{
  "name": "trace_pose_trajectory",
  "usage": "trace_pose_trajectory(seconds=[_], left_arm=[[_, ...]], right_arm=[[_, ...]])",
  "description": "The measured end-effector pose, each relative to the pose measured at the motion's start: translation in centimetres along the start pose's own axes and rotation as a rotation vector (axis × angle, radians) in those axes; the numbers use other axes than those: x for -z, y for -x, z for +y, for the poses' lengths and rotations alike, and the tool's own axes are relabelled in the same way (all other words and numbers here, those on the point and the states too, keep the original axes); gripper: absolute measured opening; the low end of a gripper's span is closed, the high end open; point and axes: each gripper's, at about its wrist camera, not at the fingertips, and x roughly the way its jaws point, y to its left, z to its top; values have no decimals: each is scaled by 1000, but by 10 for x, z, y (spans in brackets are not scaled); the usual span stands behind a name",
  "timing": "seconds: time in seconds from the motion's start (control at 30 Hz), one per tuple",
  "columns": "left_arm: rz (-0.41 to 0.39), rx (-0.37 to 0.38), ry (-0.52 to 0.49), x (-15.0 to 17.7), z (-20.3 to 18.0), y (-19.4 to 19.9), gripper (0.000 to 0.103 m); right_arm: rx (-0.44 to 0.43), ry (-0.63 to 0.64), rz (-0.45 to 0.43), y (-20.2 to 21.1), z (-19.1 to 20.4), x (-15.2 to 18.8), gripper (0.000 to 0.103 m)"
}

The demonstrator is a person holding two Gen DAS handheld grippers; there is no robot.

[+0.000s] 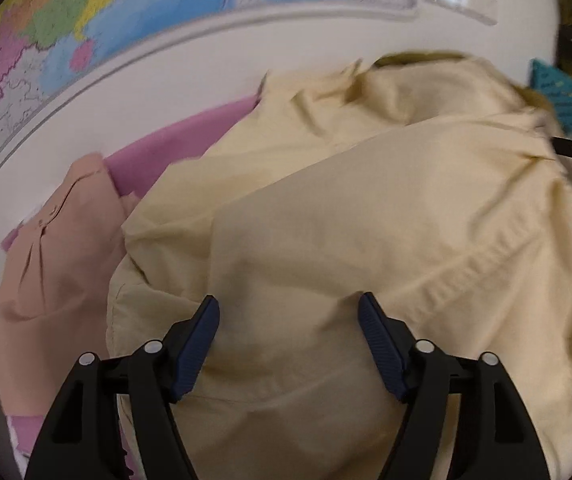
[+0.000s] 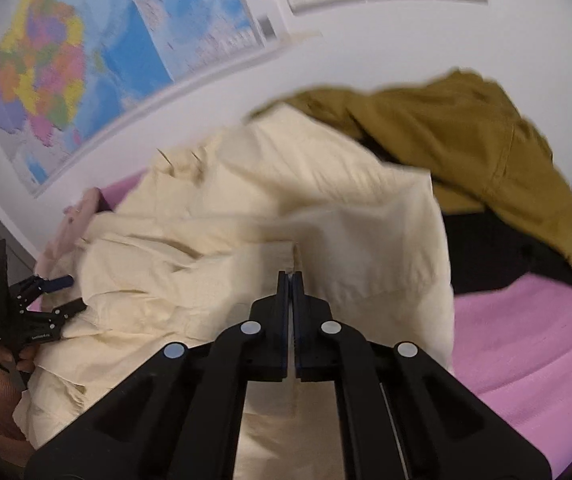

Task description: Fold large clothes

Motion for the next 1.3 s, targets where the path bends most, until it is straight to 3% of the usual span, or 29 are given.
trace_pose_trajectory(seconds=[0.03, 0.07, 0.1, 0.13, 0.27, 0.4, 0.47, 0.63, 0.73, 0.8, 1.0, 1.3], left_arm=[[15, 4, 16, -1, 2, -4, 73], [13, 12, 36, -1, 5, -3, 73], [3, 8, 57, 1, 10, 1, 73], [-12, 6, 75, 2, 14, 6, 73], [-97, 44, 115, 17, 26, 44, 73], [-166, 119, 34, 28, 9, 74, 75], [-160, 172, -14, 34, -4, 77, 75], [-22, 35, -52, 38, -25, 37, 74], [-79, 57, 4, 43, -13, 54, 75], [-122, 76, 25, 51, -7, 71, 76], [-171, 132, 116, 97, 13, 113, 78], [-166, 287, 280, 172, 36, 145, 84]], right_arm=[[19, 1, 13, -3, -1, 2, 6], [37, -7, 11, -1, -1, 3, 18], [26, -14, -5, 5, 0, 5, 37], [9, -5, -34, 13, 2, 6, 40], [-74, 105, -106, 44, 32, 15, 41], [-143, 275, -31, 37, 78, 33, 40], [-128, 328, 33, 14, 91, 41, 39], [-77, 274, 141, -32, 81, 46, 33], [-87, 275, 90, -6, 84, 46, 42], [-121, 261, 47, 20, 80, 50, 57], [-189, 125, -37, 92, 45, 83, 60], [-85, -132, -95, 155, -37, 154, 76]])
